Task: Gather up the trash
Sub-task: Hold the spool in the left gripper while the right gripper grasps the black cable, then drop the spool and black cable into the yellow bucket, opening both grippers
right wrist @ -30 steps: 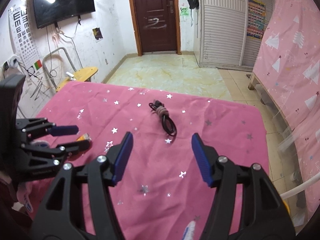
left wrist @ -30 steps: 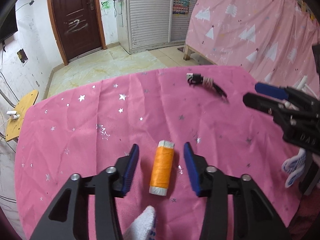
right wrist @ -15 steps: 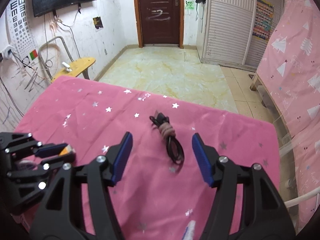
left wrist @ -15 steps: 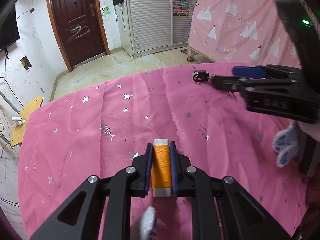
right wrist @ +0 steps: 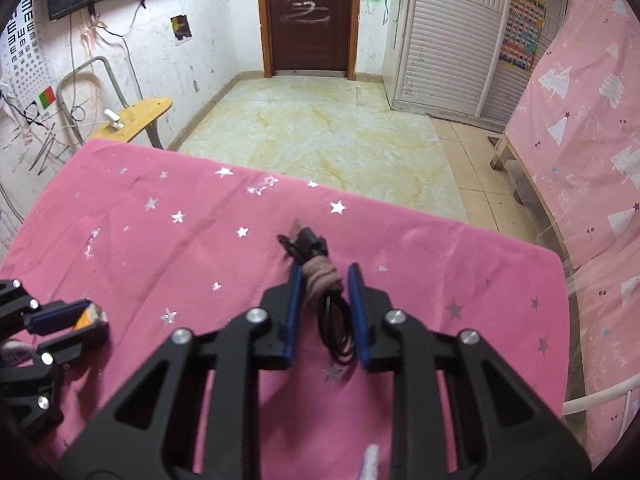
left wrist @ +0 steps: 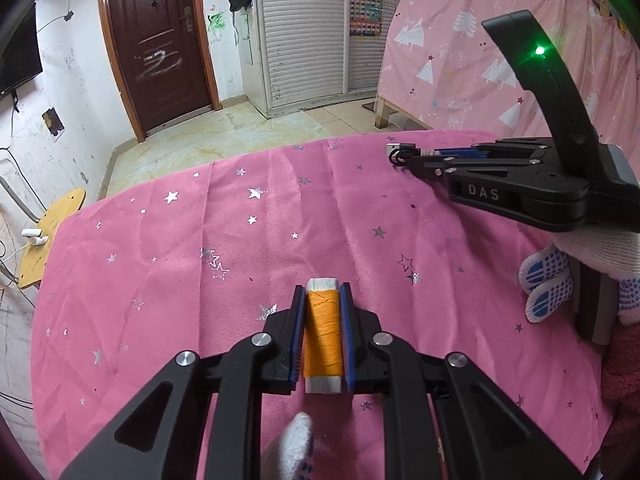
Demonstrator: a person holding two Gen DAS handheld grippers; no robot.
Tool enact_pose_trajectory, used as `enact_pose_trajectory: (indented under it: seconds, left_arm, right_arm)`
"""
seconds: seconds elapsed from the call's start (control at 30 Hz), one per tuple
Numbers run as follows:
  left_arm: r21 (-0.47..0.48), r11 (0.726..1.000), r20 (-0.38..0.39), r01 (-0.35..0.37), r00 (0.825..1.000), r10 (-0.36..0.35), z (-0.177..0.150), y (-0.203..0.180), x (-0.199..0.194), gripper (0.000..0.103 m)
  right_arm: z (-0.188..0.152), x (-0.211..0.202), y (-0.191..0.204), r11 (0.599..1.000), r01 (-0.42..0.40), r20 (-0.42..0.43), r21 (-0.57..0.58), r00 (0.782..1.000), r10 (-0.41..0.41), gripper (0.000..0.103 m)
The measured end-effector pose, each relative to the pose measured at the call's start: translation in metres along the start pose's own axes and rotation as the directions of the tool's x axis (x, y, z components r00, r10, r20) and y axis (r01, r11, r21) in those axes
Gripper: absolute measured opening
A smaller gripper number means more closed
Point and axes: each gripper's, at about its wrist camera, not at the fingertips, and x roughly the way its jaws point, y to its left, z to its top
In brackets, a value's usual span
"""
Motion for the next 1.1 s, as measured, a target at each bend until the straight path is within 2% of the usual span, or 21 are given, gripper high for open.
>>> enact_pose_trajectory:
  seconds: [0.17, 0.6, 0.77, 1.1]
  left_arm:
    - [-0.020, 1.000, -0.001, 0.001, 1.000, -0.001, 0.003, -0.002, -0.005, 0.008]
    - [-0.022, 1.000, 0.099, 0.004, 0.995, -0.002, 0.013, -0.015, -0.052, 0.008]
    - [0.001, 1.000, 0.134, 0.014, 0.991, -0.014, 0.018, -0.036, -0.068, 0.008]
    - [0.084, 0.995, 0.181, 0.056, 0.981, -0.071, 0.025, -0.098, -0.092, 0.008]
  right_arm:
    - [-0.003, -0.015, 0.000, 1.000, -0.010, 0.042, 0.009, 0.999, 0.010, 0.016]
    - [-0.019, -0.091, -0.020, 0.999, -0.017, 0.196, 0.042, 0.981, 0.008, 0.016]
    - [-0.037, -0.124, -0.042, 0.996, -0.003, 0.254, 0.085, 0.967, -0.019, 0.016]
    - [-0.082, -0.175, -0.084, 0.984, 0.049, 0.320, 0.172, 0.942, -0.103, 0.016]
